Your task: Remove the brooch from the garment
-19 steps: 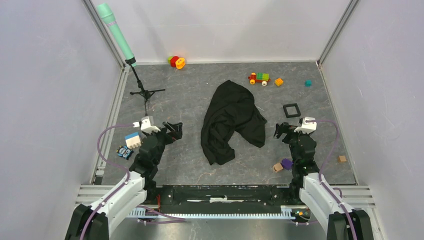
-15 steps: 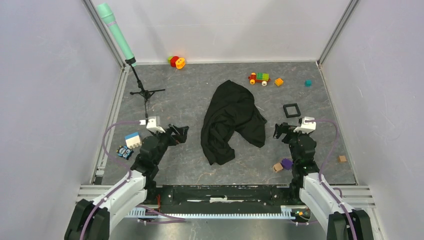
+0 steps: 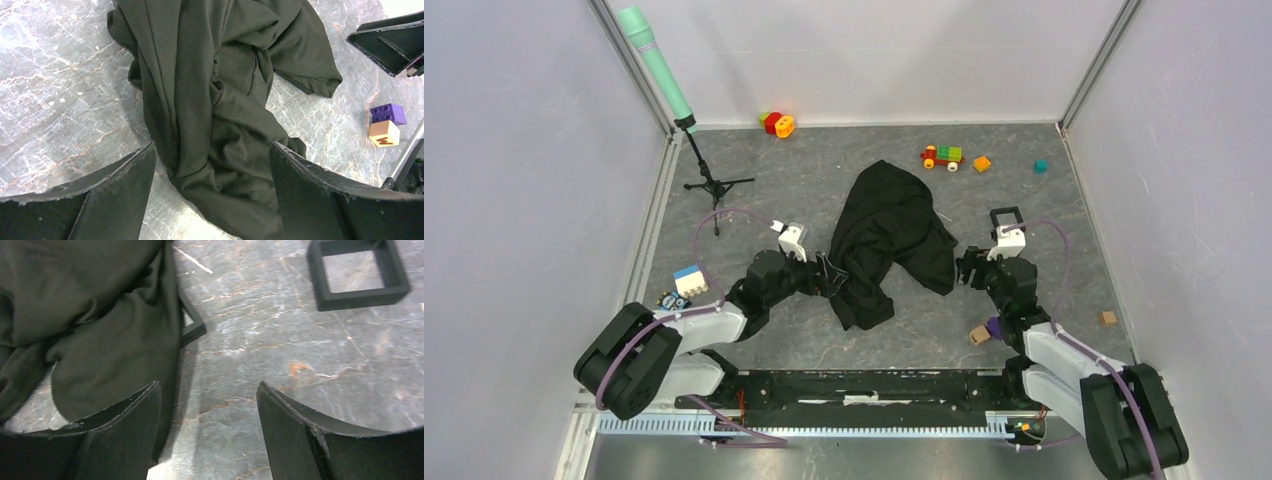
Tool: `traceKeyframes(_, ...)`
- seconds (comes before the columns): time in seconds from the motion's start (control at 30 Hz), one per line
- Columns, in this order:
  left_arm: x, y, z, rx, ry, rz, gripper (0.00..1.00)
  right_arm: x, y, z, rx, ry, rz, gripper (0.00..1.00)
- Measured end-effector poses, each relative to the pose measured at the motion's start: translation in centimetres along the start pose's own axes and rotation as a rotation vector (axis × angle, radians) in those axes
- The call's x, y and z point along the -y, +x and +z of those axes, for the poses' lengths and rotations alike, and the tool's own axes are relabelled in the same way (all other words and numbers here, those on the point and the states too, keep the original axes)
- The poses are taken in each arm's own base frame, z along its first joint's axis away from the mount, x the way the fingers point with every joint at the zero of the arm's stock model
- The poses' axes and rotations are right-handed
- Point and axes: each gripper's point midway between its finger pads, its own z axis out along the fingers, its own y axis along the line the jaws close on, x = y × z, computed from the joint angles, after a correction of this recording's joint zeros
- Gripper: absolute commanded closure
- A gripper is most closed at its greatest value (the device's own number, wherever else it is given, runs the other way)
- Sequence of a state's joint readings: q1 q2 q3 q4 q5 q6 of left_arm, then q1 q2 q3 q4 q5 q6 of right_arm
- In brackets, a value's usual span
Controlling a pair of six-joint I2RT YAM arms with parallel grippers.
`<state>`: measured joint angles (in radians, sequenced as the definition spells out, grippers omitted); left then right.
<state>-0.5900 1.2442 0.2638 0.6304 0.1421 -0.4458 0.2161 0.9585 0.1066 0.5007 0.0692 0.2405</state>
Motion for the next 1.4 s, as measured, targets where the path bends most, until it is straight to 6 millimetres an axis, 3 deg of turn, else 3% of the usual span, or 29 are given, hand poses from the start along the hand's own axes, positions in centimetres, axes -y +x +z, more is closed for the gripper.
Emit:
traceKeyframes(0.2, -0.2, 0.4, 1.0, -0.04, -0.02, 0.015, 0.25, -2.1, 1.0, 0.6, -0.053, -0.078, -0.022, 0.32)
traceKeyframes(0.4, -1.0, 1.6, 1.4, -0.109, -0.054, 0.011, 0.34, -3.4, 3.3, 1.0, -0.146, -0.141, 0.003, 0.52)
traceKeyframes(0.53, -1.4, 2.0, 1.2, -0.122, -0.071, 0.023, 0.35, -4.2, 3.6, 1.1, -0.158, -0.179, 0.025, 0.56)
traceKeyframes(0.8, -2.0, 2.6, 2.0, -0.189, -0.11, 0.023, 0.4, -6.7, 3.0, 1.0, -0.14, -0.313, 0.059, 1.0)
traceKeyframes(0.9, -2.2, 2.9, 2.0, -0.208, -0.124, 0.023, 0.48, -7.2, 2.4, 0.9, -0.12, -0.343, 0.063, 1.0)
traceKeyframes(1.03, -2.6, 3.5, 2.0, -0.243, -0.138, 0.024, 0.67, -7.6, 1.8, 0.7, -0.101, -0.364, 0.065, 1.0)
traceKeyframes(1.17, -2.6, 3.9, 2.3, -0.279, -0.139, 0.029, 0.87, -7.9, -0.1, 0.1, -0.024, -0.38, 0.059, 1.0)
traceKeyframes(1.2, -2.4, 3.9, 2.4, -0.284, -0.13, 0.032, 0.96, -7.9, -0.4, -0.1, -0.006, -0.384, 0.058, 1.0)
traceKeyframes(1.4, -2.5, 3.7, 2.1, -0.289, -0.127, 0.036, 0.98, -7.7, -2.7, -0.6, 0.063, -0.363, 0.049, 1.0)
